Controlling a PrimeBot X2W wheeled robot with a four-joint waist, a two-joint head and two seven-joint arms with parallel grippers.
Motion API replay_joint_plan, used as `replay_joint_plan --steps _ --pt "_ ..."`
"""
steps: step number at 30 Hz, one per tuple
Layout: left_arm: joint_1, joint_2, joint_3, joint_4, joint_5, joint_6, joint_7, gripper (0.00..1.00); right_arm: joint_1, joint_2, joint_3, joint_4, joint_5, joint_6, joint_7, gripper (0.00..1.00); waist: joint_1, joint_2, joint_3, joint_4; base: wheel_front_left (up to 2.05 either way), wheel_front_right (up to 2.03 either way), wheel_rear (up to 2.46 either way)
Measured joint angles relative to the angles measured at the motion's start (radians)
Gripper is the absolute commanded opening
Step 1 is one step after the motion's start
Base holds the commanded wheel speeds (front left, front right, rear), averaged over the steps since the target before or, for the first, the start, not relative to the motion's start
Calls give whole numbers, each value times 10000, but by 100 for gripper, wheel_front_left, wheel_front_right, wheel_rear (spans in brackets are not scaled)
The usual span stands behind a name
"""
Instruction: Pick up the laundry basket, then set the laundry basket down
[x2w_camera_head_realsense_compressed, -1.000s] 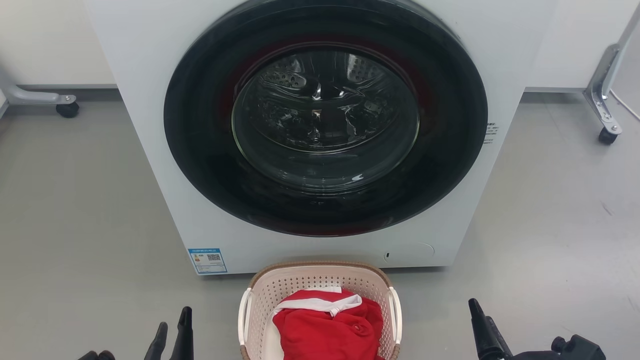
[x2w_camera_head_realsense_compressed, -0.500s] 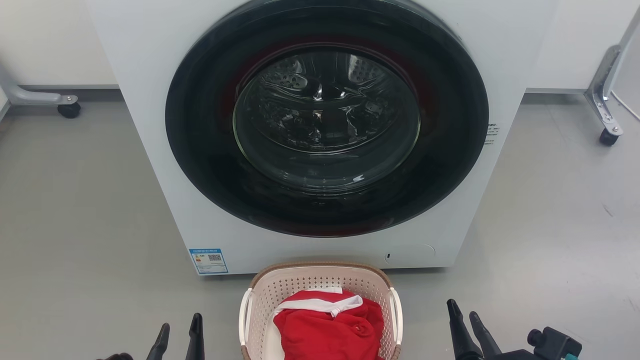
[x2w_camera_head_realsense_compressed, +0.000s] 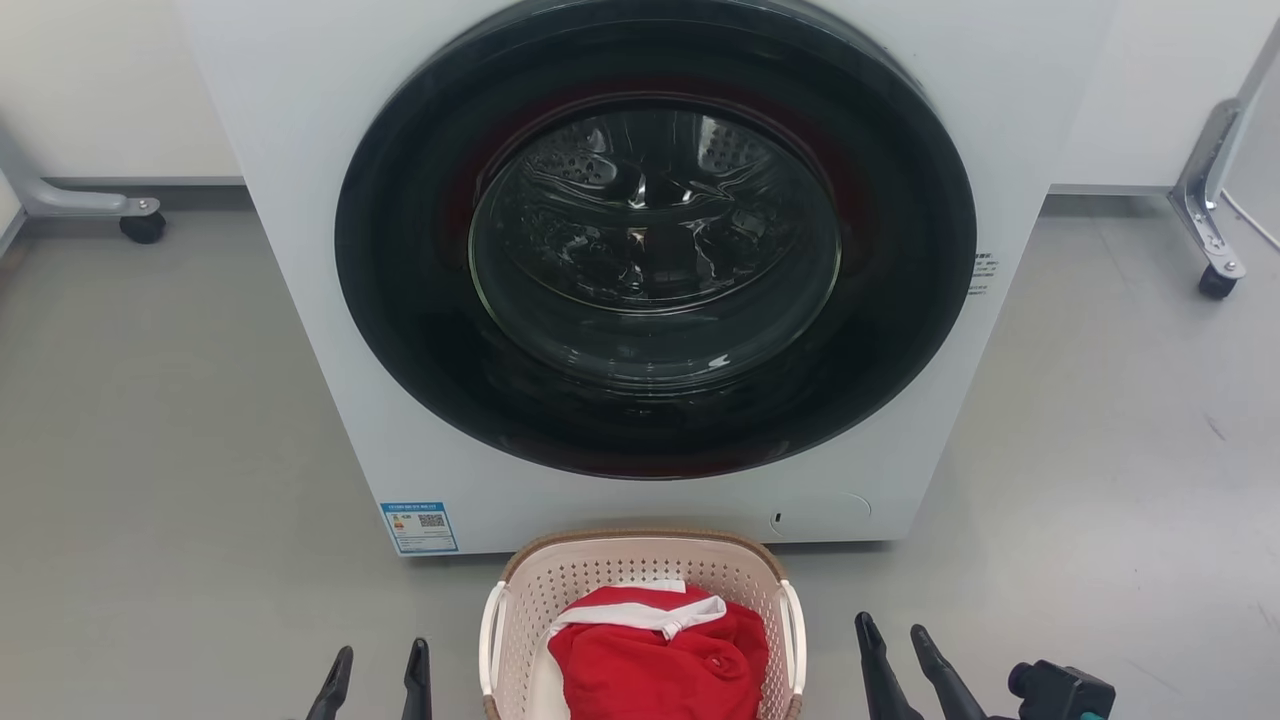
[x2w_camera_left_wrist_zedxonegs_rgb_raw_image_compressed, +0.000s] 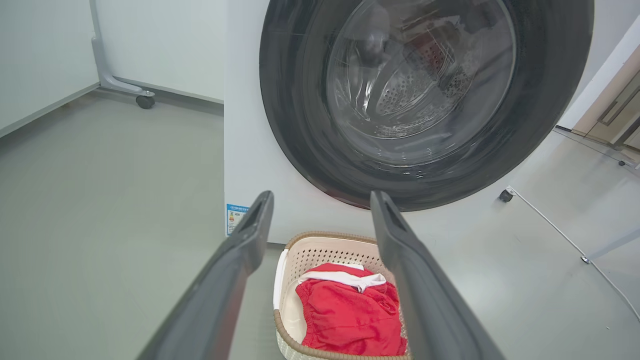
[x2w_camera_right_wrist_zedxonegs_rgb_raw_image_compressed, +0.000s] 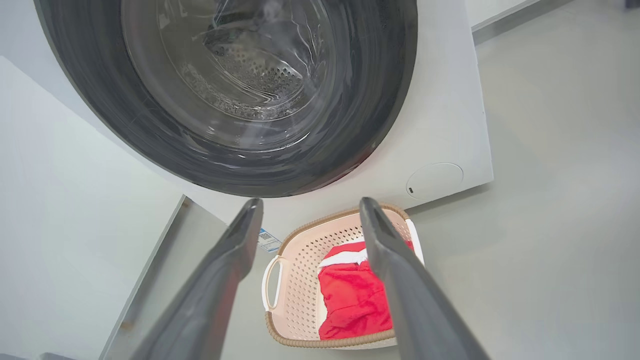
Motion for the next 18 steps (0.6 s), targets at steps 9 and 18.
replay_joint_plan --steps 9,18 --pt "162 36 -274 -167 1239 161 -351 100 -2 0 464 58 -1051 -88 -347 100 0 0 -47 7 0 0 0" --pt "357 52 -453 -378 2380 314 -694 100 -21 -2 830 82 -2161 -178 -688 100 0 1 -57 12 0 0 0"
